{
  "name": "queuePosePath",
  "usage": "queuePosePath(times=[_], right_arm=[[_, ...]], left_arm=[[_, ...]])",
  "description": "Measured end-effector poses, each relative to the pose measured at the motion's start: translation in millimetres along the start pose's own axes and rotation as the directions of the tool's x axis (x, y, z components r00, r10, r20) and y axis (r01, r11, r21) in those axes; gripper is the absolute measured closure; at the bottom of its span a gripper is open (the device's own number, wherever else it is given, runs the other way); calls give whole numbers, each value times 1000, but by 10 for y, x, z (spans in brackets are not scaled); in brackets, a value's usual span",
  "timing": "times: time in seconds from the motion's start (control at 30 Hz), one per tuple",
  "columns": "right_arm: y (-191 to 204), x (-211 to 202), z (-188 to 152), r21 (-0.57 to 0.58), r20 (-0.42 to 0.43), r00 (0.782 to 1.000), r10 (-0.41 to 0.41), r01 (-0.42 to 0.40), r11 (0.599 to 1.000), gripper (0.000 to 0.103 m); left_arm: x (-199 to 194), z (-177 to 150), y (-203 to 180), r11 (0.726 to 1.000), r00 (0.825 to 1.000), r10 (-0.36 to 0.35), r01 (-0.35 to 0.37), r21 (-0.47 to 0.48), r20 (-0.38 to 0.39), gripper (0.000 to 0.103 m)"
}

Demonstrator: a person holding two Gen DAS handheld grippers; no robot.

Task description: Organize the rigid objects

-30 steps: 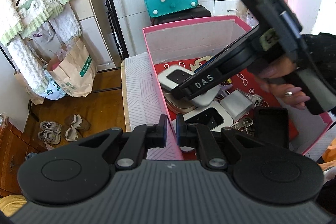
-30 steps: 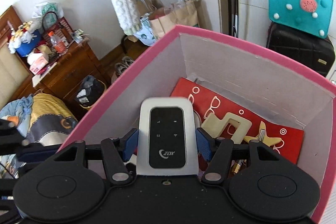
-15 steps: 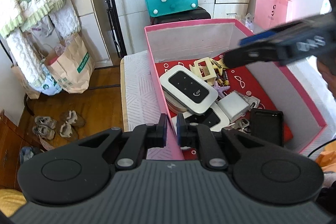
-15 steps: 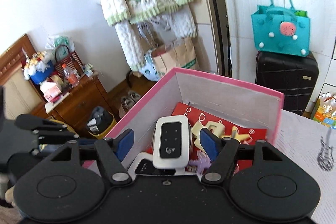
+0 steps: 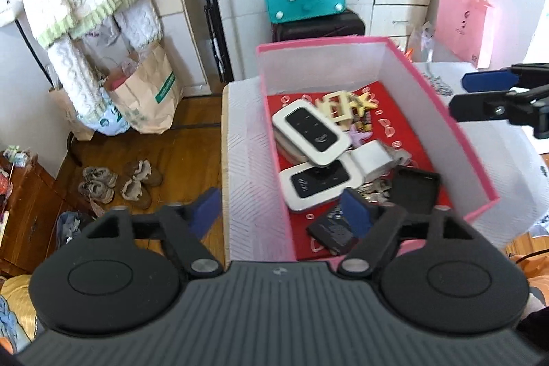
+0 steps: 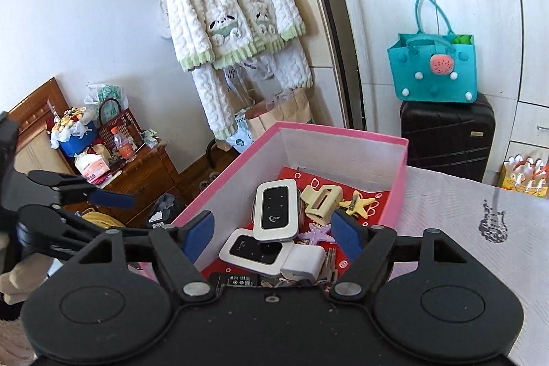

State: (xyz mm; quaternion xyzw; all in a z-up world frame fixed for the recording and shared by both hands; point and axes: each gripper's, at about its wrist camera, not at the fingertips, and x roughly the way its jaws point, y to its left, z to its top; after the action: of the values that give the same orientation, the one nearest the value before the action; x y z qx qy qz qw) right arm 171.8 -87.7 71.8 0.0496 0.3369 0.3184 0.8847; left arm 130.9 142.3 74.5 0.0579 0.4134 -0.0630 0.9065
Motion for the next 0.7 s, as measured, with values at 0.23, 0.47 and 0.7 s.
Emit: queuePosePath(times=[0.23,0.47,0.7], right_arm=[[-141,-250,-107,158,-16,978,-208,207,965,0],[-116,-649,-314,206,-13,958,-287,283,937,0],[-35,-1090,-548,170,53,952,-302,290,942,0]], left_arm=[[-213,-34,-327,1000,1000,-5,5,22,2,5],[-328,-138,-566,995,995,-94,95,-40,31,5],[-363,-244,-828,994,996,-44,52,-101,73,4]])
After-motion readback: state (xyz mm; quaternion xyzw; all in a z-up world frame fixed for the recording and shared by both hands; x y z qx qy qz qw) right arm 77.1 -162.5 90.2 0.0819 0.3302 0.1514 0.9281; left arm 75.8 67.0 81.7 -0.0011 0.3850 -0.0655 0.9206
